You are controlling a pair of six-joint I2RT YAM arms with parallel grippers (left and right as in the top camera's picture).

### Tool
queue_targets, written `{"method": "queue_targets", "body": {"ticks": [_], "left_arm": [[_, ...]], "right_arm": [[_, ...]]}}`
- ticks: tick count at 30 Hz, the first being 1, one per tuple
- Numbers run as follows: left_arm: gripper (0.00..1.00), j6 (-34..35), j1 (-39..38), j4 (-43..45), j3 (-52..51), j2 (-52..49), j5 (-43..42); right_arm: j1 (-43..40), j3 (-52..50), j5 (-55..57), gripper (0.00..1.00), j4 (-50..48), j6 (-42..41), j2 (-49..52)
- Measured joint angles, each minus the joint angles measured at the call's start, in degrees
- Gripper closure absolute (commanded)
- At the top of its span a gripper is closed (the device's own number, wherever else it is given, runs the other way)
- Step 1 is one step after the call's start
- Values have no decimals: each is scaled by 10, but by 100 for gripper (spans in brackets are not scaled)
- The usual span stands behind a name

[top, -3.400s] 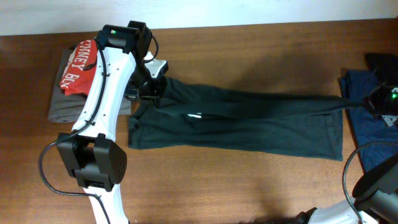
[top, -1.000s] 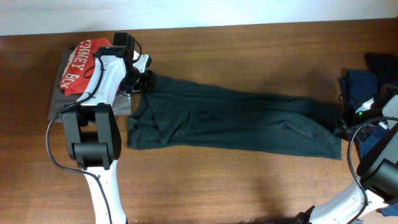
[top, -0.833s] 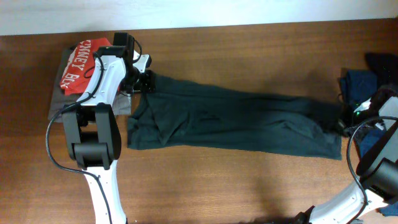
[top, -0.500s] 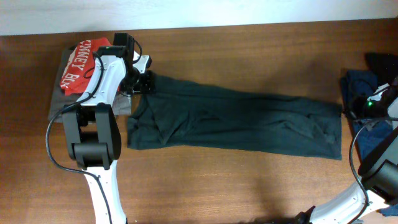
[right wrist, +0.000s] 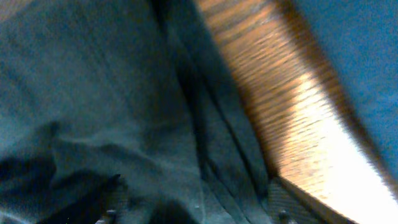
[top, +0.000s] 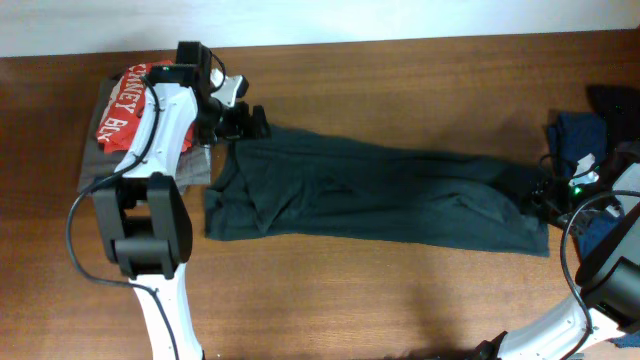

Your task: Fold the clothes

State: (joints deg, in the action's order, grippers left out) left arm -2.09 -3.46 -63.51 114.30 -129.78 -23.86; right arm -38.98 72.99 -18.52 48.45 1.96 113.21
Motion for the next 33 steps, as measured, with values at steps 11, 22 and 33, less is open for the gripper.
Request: {"method": "queue_targets", "body": {"ticks": [11, 22, 33], "left_arm": [[1, -5, 0, -15, 25, 125, -10], [1, -14, 3, -19, 25, 207, 8], [1, -14, 3, -20, 25, 231, 23]], "right_arm": [[-2, 10, -67, 96, 99, 44, 9], [2, 227, 16, 96, 254, 3, -64], [287, 228, 26, 96, 267, -9, -81]]}}
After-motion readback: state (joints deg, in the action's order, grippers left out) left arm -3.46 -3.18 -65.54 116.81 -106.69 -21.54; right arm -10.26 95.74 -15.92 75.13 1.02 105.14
